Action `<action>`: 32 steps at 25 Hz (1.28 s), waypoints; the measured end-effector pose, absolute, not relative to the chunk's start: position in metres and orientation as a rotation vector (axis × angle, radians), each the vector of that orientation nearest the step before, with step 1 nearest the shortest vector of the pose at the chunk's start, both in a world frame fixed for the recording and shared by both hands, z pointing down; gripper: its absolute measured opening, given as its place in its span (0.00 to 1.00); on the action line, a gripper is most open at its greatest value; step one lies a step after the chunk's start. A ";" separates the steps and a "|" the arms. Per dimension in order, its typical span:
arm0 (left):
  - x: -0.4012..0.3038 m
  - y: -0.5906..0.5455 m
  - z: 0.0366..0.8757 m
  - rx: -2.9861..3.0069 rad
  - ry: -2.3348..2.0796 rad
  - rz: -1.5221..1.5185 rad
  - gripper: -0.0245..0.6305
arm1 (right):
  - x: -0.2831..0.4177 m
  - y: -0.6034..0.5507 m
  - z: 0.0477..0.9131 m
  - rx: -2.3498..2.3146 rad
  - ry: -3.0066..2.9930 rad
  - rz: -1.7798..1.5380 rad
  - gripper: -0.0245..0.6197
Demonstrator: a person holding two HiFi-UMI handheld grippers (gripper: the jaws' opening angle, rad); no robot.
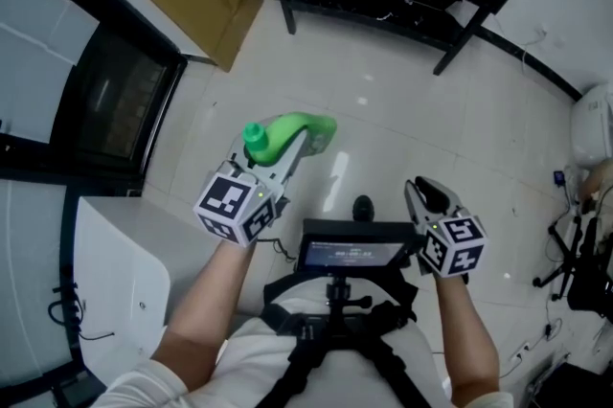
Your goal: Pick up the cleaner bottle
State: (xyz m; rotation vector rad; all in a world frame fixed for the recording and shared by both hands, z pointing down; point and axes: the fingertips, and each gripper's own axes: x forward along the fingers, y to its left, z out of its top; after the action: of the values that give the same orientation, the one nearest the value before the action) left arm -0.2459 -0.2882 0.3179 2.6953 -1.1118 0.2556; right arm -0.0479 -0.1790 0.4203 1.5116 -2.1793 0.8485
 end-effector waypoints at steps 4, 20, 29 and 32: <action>-0.254 -0.282 0.309 2.694 -1.115 0.242 0.29 | -0.053 -0.180 0.413 1.514 -2.188 0.823 0.18; -0.292 -0.266 0.274 2.733 -1.146 0.137 0.29 | -0.089 -0.185 0.383 1.483 -2.247 0.748 0.18; -0.309 -0.253 0.259 2.752 -1.137 0.080 0.29 | -0.114 -0.188 0.368 1.477 -2.289 0.726 0.18; -0.315 -0.249 0.258 2.755 -1.127 0.068 0.29 | -0.121 -0.186 0.367 1.478 -2.290 0.745 0.18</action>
State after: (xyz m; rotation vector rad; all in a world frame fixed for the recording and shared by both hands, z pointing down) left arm -0.3155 -0.2489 0.2578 2.7547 -1.1269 0.0680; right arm -0.1211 -0.1863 0.3670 1.4778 -2.2897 0.7454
